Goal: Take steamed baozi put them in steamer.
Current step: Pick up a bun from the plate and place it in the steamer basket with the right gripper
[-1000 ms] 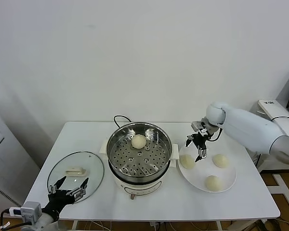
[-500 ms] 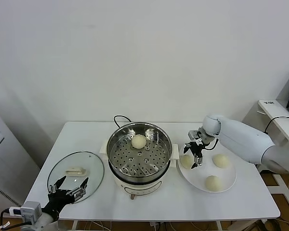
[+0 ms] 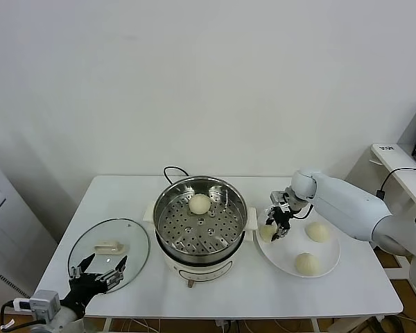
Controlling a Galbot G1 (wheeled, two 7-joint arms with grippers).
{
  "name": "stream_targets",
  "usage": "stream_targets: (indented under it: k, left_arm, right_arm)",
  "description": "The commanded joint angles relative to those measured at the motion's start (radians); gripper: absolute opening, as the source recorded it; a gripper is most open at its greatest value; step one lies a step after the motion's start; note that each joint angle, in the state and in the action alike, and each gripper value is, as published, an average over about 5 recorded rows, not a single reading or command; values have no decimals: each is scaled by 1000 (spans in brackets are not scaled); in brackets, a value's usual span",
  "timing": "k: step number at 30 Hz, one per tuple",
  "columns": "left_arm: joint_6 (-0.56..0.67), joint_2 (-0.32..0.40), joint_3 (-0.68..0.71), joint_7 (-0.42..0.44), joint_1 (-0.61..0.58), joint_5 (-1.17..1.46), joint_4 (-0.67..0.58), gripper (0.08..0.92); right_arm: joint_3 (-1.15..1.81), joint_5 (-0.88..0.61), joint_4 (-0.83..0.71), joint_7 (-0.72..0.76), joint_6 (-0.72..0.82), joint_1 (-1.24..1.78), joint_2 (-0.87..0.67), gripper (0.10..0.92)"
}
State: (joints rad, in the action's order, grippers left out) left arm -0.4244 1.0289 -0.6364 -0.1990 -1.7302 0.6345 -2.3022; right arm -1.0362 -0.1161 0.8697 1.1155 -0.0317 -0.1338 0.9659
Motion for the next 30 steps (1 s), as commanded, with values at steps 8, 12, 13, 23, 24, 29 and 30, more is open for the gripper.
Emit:
stream_targets:
  k: [8,12,13,23,24,29,30]
  left_arm:
    - [-2,3,-1,-6,-1,-2,0,823]
    - [-3,5,-1,-7,0,-3,0,823]
    - [-3,5,0,-7,0,-4,0,823]
    - [-2,7,3,-7,-2,-16,0,823]
    - [-2,7,3,-7,-2,-17,0,823]
    - [-1,8,4,-6,-2,-22,0,823]
    - [-1,9,4,-6,-3,-24,0,823]
  right_arm:
    - [-185,-179,134,61,40,-274,-70,441]
    - [-297,-301,212,99,91,-432,-96,444]
    - [-317,-325,229,107,103,-465,-100,443]
    - [-435,-517,356,95,247,-716,-98,441]
    - [-437,-537,366,86,260,-727,-94,441]
    - [-435,-670,426,10,329,-742,-59,441]
    - [-431,-698,440,-12,343,-737,-48,441]
